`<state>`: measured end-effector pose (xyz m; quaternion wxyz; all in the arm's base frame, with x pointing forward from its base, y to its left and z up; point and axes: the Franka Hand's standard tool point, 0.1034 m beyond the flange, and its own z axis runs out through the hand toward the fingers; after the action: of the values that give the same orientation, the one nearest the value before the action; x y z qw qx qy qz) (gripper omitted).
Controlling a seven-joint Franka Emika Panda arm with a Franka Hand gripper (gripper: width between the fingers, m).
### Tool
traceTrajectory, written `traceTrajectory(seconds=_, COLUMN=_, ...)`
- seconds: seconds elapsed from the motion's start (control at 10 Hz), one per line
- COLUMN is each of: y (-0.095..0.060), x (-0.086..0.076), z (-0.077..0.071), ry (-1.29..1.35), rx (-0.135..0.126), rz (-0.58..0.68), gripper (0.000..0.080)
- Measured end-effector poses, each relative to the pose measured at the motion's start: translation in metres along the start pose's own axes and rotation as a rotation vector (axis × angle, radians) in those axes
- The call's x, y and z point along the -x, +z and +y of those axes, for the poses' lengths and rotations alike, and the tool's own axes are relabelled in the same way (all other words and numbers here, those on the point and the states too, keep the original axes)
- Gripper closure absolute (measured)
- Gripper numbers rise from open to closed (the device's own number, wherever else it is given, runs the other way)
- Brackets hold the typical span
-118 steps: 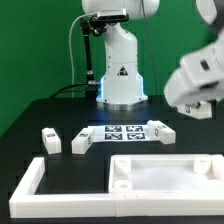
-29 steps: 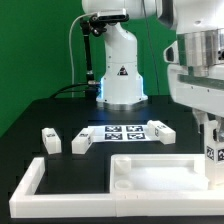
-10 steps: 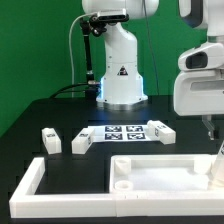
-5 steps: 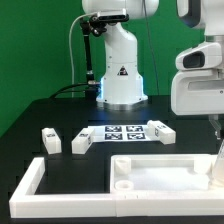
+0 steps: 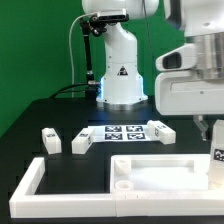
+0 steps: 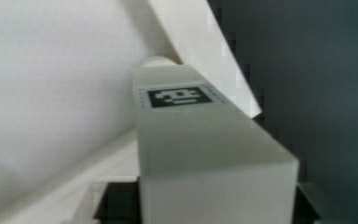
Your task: Assemble desk
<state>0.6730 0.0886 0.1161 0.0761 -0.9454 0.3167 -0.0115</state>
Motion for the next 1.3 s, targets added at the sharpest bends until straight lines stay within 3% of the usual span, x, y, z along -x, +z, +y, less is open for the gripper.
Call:
traceTrajectory(seconds=0.2, y=0.001, x=-0.006, z=0.01, ry=0.214, rx=-0.043, rz=-0.021, gripper=0.0495)
traceTrajectory(seconds=0.5, y=0.001, x=0.005, z=0.002, ry=0.58, rx=-0.028, rz=-0.056, gripper=0.0499)
traceTrajectory(seconds=0.9, y=0.002, x=0.005, z=0.003, ry=0.818, rx=-0.03, rz=-0.063, gripper=0.0499)
traceTrajectory(seconds=1.1, y=0.003, x=0.008, z=0.009, ry=1.094, rx=-0.119, rz=-0.034, gripper=0.0499)
traceTrajectory(seconds=1.2, y=0.003, x=0.011, z=0.01, ry=1.165, rx=-0.152, rz=-0.028, gripper=0.0499)
traceTrajectory(seconds=1.3, y=0.002, x=0.011, z=0.009, ry=1.103, rx=-0.146, rz=-0.031, gripper=0.0499)
